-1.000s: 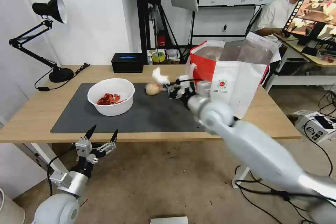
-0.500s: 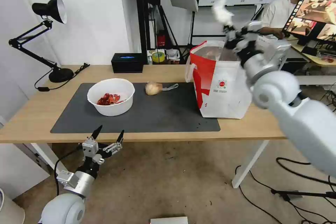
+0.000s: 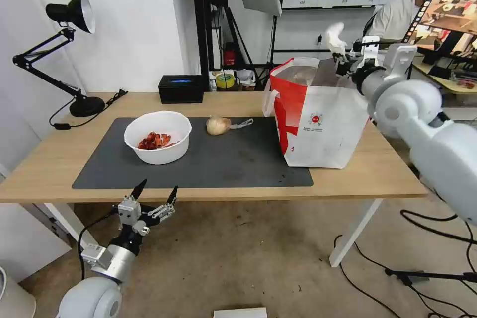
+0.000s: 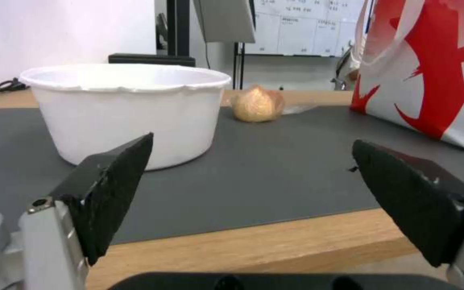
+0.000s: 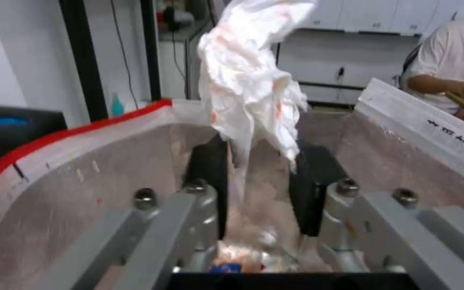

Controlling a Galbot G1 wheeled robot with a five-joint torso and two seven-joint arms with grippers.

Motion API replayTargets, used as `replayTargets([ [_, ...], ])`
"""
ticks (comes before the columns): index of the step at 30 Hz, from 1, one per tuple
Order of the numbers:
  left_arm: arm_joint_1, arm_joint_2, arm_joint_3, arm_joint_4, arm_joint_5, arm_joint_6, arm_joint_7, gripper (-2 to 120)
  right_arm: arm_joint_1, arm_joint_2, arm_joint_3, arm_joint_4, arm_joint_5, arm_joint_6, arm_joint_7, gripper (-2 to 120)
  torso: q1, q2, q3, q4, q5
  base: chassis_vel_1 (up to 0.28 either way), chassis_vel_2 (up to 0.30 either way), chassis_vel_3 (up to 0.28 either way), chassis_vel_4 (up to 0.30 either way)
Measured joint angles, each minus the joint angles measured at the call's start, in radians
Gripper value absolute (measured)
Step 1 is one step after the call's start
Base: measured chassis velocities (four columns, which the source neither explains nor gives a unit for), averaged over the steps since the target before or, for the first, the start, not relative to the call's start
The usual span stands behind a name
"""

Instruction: Pick up the trash from the table and place it into the takeout bag.

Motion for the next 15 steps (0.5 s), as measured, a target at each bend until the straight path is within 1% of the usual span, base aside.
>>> replayTargets([
  [1,0.0,0.0,0.0,0.0,0.0,0.0,0.0,100,0.013,-0.003,-0.004,0.001,0.01,-0.022,0.001,30,0.0,0.0,0.0,0.0,0.0,0.0,0.0,0.0,0.0],
  [2,0.0,0.0,0.0,0.0,0.0,0.0,0.0,100,0.013,-0.003,-0.004,0.001,0.01,-0.022,0.001,30,0.0,0.0,0.0,0.0,0.0,0.0,0.0,0.0,0.0],
  [3,0.0,0.0,0.0,0.0,-0.001,0.0,0.0,100,0.03,-0.006,-0.013,0.003,0.02,-0.048,0.002,37,0.0,0.0,0.0,0.0001,-0.0002,0.0,0.0,0.0,0.0],
  [5,-0.001,0.001,0.0,0.001,-0.001,0.0,0.0,100,0.049,-0.007,-0.025,0.001,0.024,-0.069,0.004,47,0.0,0.0,0.0,0.0001,0.0,0.0,0.0,0.0,0.0],
  [6,-0.001,0.001,0.0,0.001,-0.001,0.0,0.0,100,0.049,-0.007,-0.025,0.001,0.024,-0.069,0.004,47,0.0,0.0,0.0,0.0001,0.0,0.0,0.0,0.0,0.0],
  [8,-0.004,0.003,0.002,0.004,-0.002,0.0,0.001,100,0.061,-0.007,-0.032,-0.006,0.025,-0.081,0.007,55,0.0,0.0,0.0,0.0001,-0.0001,0.0,0.0,0.0,0.0],
  [9,-0.004,0.003,0.002,0.004,-0.002,0.0,0.001,100,0.061,-0.007,-0.032,-0.006,0.025,-0.081,0.007,55,0.0,0.0,0.0,0.0001,-0.0001,0.0,0.0,0.0,0.0],
  [12,-0.009,0.006,0.004,0.01,-0.004,0.0,0.001,100,0.066,-0.005,-0.036,-0.022,0.024,-0.083,0.007,70,0.0,0.0,0.0,0.0,0.0,0.0,0.0,0.0,0.0],
  [13,-0.009,0.006,0.004,0.01,-0.004,0.0,0.001,100,0.066,-0.005,-0.036,-0.022,0.024,-0.083,0.007,70,0.0,0.0,0.0,0.0,0.0,0.0,0.0,0.0,0.0],
  [15,-0.013,0.006,0.006,0.014,-0.005,0.0,0.001,100,0.066,-0.001,-0.036,-0.032,0.024,-0.082,0.006,82,0.0,0.0,0.0,0.0,0.0,0.0,0.0,0.0,0.0],
])
